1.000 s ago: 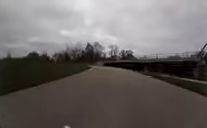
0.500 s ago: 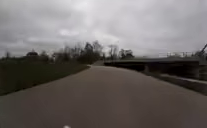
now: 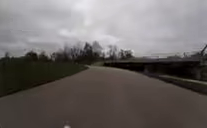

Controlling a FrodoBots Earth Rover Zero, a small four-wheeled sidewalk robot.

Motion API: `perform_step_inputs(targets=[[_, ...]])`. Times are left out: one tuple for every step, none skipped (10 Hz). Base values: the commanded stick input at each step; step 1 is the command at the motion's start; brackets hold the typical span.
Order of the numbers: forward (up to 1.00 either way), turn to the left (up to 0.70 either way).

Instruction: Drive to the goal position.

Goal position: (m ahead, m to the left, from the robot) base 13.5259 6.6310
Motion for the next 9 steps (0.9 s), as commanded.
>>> perform_step_inputs(targets=[[1.0,0.0],[1.0,0.0],[1.0,0.0],[1.0,0.0],[1.0,0.0],[1.0,0.0],[1.0,0.0],[1.0,0.0],[1.0,0.0]])
